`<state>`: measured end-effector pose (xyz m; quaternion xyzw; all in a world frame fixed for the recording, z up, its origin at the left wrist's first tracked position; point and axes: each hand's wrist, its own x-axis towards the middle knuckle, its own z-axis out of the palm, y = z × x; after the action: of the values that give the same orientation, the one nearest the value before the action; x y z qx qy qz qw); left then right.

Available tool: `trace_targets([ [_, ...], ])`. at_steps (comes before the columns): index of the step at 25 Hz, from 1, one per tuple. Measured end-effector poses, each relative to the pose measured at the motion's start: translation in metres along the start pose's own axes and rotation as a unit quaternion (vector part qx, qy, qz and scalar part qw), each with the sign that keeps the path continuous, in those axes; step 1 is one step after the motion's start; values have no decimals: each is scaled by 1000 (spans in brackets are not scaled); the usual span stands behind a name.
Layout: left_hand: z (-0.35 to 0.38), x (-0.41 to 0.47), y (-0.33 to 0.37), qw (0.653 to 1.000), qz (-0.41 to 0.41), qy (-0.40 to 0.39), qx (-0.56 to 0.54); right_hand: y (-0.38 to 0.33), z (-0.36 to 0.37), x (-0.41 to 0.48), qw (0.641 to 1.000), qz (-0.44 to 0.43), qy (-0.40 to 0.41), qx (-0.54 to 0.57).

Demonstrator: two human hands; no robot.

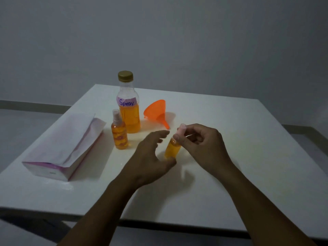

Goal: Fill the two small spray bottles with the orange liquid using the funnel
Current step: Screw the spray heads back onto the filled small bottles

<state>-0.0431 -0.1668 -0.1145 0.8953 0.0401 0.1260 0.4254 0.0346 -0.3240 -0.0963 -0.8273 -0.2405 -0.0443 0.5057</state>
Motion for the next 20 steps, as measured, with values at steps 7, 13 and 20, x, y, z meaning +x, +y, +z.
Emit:
trace_targets([
  [7,40,12,21,997,78,5,1,5,-47,-9,999,26,20,10],
  [13,56,18,28,993,110,-38,27,16,-69,-11,998,26,9,-54],
  [20,62,21,38,990,120,-71,-16,14,-98,-13,992,38,93,71],
])
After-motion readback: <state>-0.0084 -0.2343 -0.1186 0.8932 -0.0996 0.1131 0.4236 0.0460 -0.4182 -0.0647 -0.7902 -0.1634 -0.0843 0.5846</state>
